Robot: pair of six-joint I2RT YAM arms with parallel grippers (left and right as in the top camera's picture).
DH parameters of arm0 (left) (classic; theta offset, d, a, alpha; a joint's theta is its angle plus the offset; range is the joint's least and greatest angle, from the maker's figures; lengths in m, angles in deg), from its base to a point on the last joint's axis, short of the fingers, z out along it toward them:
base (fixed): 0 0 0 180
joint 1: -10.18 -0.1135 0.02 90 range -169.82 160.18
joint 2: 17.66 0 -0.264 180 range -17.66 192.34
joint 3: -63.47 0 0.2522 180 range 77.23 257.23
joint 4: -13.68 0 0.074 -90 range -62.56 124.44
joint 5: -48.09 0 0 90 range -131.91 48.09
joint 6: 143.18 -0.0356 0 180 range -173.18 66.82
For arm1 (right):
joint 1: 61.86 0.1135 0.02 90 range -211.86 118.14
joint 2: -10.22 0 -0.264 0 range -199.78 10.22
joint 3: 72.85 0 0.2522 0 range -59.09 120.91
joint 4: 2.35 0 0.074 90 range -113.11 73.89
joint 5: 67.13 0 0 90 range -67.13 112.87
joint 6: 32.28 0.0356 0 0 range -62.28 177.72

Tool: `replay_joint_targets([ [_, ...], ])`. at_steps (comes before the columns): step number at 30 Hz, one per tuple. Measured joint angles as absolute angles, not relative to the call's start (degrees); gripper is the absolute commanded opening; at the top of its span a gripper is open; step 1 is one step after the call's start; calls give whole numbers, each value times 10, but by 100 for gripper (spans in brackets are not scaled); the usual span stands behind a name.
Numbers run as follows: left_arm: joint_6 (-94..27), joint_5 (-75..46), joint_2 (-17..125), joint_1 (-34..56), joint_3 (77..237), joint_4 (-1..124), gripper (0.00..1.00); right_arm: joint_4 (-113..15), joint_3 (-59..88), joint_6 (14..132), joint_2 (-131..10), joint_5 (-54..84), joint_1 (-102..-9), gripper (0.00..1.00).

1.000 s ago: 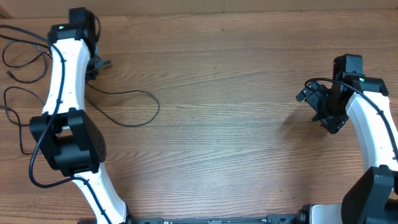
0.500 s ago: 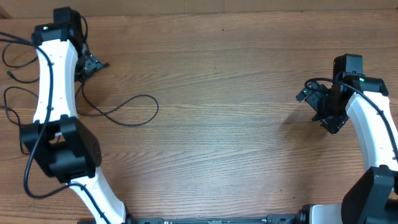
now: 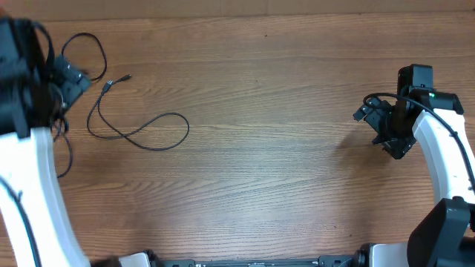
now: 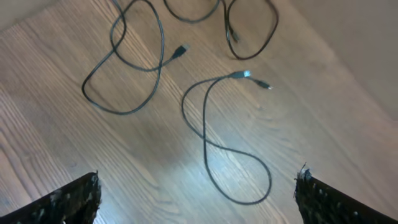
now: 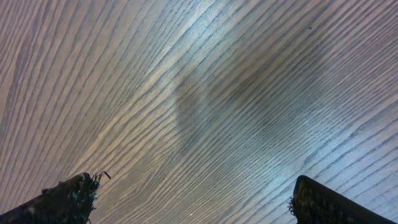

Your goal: Untangle cables

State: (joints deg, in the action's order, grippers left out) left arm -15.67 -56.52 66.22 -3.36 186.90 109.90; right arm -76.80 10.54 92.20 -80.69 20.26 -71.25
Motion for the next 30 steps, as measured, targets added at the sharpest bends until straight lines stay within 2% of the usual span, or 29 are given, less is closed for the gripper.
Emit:
replay_joint_targets([
  [7, -150, -547, 409, -34, 1566, 985, 100, -768, 105, 922, -807, 203, -713, 100],
  [13, -150, -504, 209, -34, 1386, 968, 99, -768, 105, 922, -807, 203, -713, 100],
  [21, -90, -475, 18, -34, 1329, 1061, 99, -768, 105, 922, -807, 203, -713, 100],
  [30, -27, -428, -10, -34, 1327, 1074, 99, -768, 105, 922, -807, 203, -713, 100],
])
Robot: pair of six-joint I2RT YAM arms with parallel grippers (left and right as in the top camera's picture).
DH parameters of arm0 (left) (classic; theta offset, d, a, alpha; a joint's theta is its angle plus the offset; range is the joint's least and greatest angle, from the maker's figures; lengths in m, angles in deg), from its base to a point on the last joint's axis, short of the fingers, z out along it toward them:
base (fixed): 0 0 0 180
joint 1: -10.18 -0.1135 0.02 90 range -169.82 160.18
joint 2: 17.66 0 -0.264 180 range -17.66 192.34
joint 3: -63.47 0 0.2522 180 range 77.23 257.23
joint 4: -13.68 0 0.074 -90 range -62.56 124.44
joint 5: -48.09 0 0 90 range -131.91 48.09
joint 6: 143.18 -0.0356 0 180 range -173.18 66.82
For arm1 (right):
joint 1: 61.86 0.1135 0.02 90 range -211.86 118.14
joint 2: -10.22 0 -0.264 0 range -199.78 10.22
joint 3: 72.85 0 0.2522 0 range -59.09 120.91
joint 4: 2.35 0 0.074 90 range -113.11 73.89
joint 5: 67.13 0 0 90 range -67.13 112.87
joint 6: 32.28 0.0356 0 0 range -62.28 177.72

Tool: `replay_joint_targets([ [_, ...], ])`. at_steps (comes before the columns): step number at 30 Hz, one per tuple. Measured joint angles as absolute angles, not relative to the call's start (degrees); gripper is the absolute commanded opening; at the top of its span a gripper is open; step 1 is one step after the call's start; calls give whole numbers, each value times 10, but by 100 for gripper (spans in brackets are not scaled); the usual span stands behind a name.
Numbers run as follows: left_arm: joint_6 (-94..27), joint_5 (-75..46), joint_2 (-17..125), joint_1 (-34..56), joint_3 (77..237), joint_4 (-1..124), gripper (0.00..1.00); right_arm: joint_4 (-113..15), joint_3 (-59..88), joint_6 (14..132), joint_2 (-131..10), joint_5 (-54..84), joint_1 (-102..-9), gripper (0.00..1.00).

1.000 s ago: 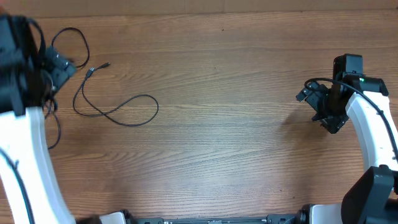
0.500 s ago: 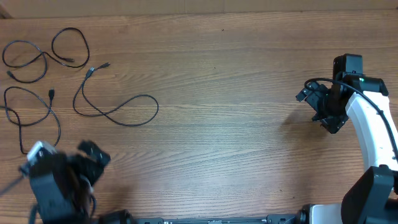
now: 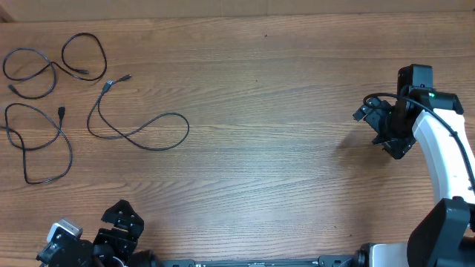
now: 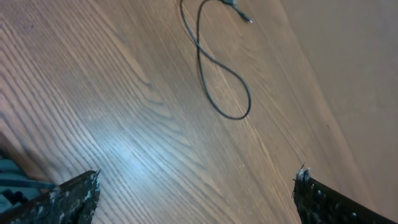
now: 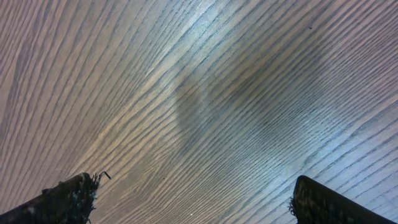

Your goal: Untangle cables

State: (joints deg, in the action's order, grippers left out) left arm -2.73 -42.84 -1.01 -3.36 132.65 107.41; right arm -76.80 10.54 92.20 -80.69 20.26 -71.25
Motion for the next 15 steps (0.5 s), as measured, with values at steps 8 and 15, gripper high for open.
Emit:
replay_joint_targets([
  [8, -27, -430, -11, -24, 1327, 1083, 99, -768, 105, 922, -807, 203, -713, 100],
  [15, -27, -430, -51, 51, 1291, 1050, 99, -768, 105, 922, -807, 203, -713, 100],
])
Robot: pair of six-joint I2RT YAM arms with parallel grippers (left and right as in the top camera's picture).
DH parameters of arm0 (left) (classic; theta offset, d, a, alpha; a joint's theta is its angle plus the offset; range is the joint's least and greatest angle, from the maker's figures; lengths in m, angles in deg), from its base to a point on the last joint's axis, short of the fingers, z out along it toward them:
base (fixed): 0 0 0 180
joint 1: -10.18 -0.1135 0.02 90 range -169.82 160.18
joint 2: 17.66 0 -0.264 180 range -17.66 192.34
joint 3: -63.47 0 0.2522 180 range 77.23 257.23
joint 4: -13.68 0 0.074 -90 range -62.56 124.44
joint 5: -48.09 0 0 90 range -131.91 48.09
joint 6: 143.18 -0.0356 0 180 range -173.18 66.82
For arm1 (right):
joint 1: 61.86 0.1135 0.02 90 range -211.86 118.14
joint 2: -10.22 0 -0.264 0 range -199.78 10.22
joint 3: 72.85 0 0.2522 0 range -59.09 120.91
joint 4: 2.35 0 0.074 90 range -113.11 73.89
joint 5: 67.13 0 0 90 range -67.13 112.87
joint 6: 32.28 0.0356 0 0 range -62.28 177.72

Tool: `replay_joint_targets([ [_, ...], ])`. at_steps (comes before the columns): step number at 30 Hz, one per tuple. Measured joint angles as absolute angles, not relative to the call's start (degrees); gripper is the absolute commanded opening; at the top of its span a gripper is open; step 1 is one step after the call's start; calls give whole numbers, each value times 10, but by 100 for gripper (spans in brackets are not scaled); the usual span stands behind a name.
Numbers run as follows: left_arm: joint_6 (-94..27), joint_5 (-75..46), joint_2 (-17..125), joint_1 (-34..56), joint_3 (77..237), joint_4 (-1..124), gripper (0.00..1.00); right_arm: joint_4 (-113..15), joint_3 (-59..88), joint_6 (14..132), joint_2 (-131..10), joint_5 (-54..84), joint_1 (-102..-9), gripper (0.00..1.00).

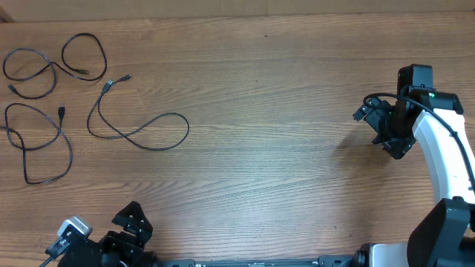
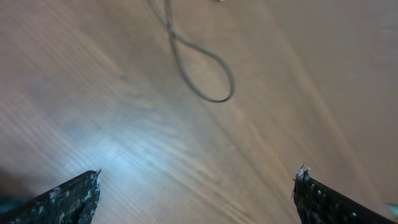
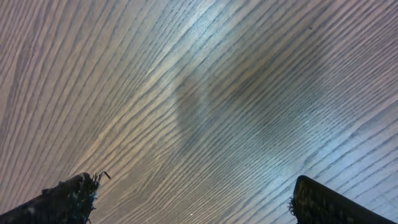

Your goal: Untangle cables

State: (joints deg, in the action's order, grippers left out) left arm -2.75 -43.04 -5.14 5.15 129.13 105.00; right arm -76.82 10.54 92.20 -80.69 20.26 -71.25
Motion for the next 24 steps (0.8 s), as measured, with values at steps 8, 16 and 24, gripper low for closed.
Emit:
replay_joint_targets([
  [8, -62, -419, -164, 76, 1179, 853, 99, -768, 105, 922, -807, 203, -713, 100],
  [16, -174, -374, -170, 93, 1056, 617, 99, -768, 105, 922, -807, 202, -713, 100],
  [24, -211, -363, -170, 115, 936, 472, 99, -768, 105, 922, -807, 202, -713, 100],
])
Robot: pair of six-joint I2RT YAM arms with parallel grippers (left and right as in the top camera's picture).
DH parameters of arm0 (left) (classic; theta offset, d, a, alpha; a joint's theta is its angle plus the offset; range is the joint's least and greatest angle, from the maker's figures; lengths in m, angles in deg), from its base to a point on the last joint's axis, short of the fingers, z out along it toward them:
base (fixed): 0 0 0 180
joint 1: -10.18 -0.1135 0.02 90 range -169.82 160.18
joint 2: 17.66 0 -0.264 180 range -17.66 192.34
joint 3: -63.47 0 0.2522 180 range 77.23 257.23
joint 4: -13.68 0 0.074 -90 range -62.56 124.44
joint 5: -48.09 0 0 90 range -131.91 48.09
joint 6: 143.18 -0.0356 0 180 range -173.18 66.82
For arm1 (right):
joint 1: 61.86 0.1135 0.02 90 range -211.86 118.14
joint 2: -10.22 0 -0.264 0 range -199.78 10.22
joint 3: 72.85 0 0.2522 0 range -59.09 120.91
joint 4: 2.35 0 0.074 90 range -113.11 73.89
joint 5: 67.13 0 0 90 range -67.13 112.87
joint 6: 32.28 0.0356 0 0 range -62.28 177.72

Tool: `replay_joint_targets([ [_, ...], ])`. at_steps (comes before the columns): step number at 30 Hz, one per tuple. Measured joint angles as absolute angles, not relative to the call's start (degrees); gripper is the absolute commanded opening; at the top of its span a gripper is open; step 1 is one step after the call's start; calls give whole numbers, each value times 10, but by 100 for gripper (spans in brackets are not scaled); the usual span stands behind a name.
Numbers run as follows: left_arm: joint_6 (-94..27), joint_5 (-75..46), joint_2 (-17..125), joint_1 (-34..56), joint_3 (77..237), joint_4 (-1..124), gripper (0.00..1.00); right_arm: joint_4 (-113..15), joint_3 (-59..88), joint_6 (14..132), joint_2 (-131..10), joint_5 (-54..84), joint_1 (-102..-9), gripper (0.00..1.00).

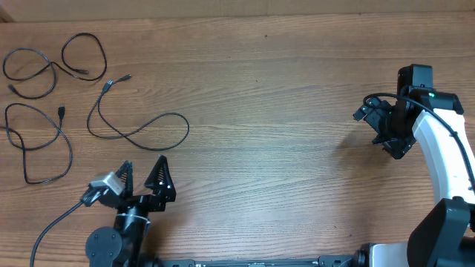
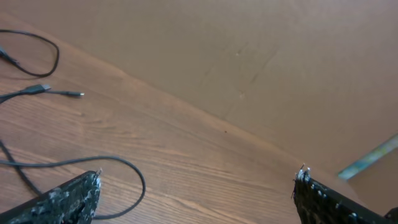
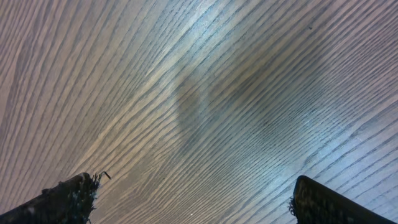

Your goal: Untangle cables

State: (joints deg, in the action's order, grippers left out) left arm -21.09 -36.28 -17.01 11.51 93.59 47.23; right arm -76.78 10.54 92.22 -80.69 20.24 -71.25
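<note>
Three black cables lie apart at the table's left in the overhead view: a double-looped cable (image 1: 56, 67) at the far corner, a second cable (image 1: 69, 152) at the left edge, and a third cable (image 1: 137, 132) to their right. My left gripper (image 1: 144, 163) is open and empty near the front edge, just short of the third cable, whose loop (image 2: 74, 160) and plug (image 2: 43, 89) lie ahead of the open left gripper (image 2: 199, 173). My right gripper (image 1: 386, 132) is far right, and in its wrist view the right gripper (image 3: 196, 177) is open over bare wood.
The wooden table (image 1: 282, 148) carries only the cables. A brown wall (image 2: 249, 56) rises behind the table's far edge. The left arm's own lead (image 1: 52, 222) trails off the front edge.
My left gripper has moved from the front edge a little up onto the table and to the right, and its camera now looks level across the table. The right arm and cables are unchanged.
My left arm first hung open over the cables at the far left corner. Then it was down at the front-left edge, with the three cables lying separate. It shifted right along that edge, and now points toward the third cable. The right arm stayed still throughout.
</note>
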Motion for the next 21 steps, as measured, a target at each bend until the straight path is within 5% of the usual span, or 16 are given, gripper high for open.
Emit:
replay_joint_targets([
  [21, -360, -368, -170, 126, 779, 316, 100, -768, 105, 922, -807, 202, -713, 100],
])
